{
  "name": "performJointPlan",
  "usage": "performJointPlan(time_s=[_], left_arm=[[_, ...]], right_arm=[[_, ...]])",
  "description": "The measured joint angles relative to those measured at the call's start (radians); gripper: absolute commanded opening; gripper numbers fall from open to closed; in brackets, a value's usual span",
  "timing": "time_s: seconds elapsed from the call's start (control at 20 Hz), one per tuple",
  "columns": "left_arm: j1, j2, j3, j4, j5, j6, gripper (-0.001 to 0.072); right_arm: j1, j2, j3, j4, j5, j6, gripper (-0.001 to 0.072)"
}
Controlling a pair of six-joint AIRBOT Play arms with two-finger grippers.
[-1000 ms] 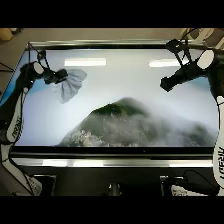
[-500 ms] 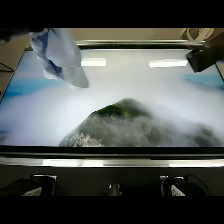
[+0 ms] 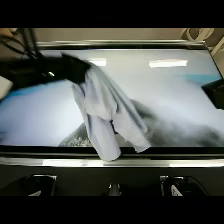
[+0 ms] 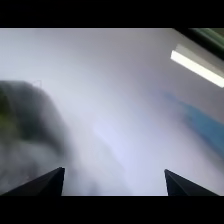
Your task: Fold the shirts.
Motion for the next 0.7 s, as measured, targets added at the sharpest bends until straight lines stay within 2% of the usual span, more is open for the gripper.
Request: performJointPlan(time_s=[0.2,0.25,0.35,0.5,0.7], left_arm=[[-0.009,-0.054,-0.287,-0.003,0.025,-0.102,0.0029],[-0.008,-0.069,-0.332,-0.007,0.031,-0.12,0.0114],[0.0,-0.093,-0.39,-0.02,0.027,-0.145,0.0704],[0.062,-0.102,-0.376,-0.03,-0.024,-0.134,0.072],[0.23,-0.09,-0.303,-0.033,-0.246,-0.022,0.072]], right_arm=[[0.0,-0.095,-0.161,0.055,0.034,0.007,0.0669],[0.0,-0.122,-0.212,0.085,0.013,0.007,0.0669],[0.0,-0.181,-0.32,0.164,-0.011,0.006,0.0669],[0.0,-0.253,-0.46,0.289,-0.026,-0.033,0.067],[0.0,-0.288,-0.599,0.358,-0.035,-0.092,0.068]])
